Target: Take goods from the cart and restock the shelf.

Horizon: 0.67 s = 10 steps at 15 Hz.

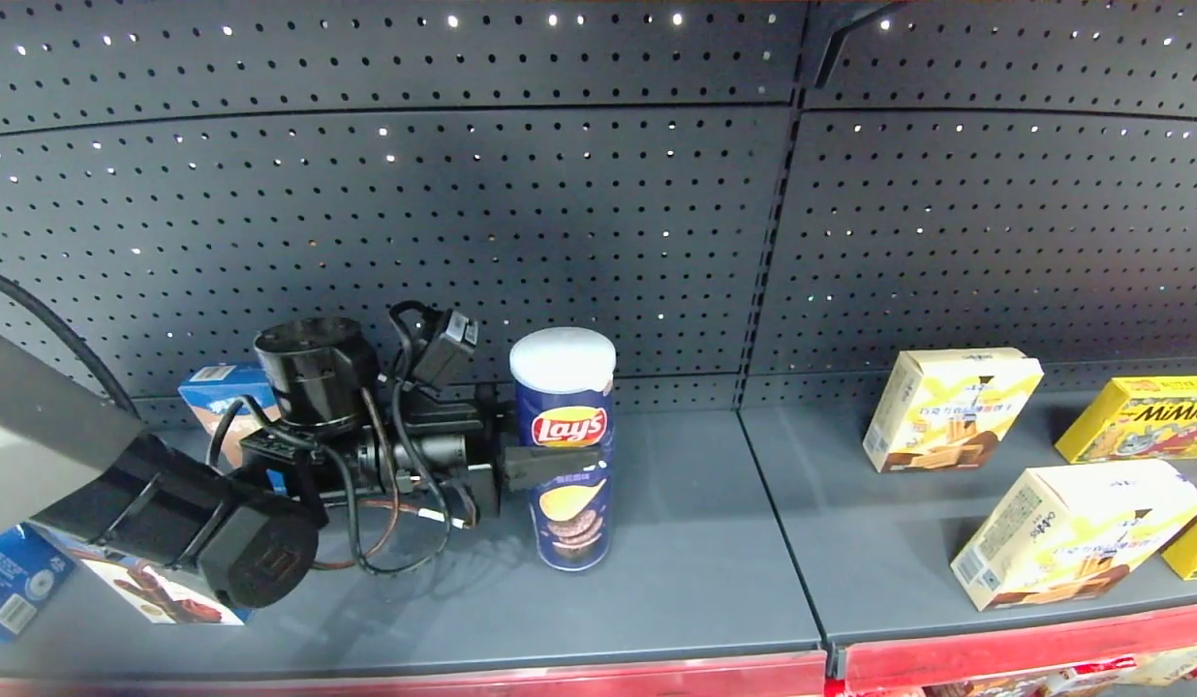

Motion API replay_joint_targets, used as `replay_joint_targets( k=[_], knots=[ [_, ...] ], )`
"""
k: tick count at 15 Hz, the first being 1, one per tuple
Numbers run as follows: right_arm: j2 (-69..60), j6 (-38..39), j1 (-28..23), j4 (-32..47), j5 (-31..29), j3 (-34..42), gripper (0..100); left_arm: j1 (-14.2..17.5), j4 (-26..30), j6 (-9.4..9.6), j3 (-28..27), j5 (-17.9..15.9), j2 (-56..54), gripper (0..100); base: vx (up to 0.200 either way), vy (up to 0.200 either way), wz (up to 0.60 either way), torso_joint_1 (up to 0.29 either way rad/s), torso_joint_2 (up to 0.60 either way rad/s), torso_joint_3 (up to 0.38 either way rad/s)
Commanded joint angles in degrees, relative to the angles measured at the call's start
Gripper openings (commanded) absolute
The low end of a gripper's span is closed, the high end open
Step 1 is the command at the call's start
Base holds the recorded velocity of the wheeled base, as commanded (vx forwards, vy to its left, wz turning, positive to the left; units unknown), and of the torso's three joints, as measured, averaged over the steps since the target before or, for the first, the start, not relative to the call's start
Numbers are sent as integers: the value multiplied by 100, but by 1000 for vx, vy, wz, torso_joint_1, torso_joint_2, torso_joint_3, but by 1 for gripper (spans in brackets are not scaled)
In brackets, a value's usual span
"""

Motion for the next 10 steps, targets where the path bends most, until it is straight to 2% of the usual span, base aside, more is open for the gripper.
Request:
replay_joint_targets(
  k=[1, 6, 10],
  knots=[
    [16, -6, 1, 1, 4, 4, 0, -74, -277, -10, 491, 92, -282, 0, 0, 0, 0, 0, 0, 0],
    [7, 3, 1, 1, 4, 13, 0, -170, -1165, -62, 1440, 286, -273, 0, 0, 0, 0, 0, 0, 0],
    [7, -6, 1, -7, 4, 101, 0, -161, -1402, -186, 1493, 330, -229, 0, 0, 0, 0, 0, 0, 0]
  ],
)
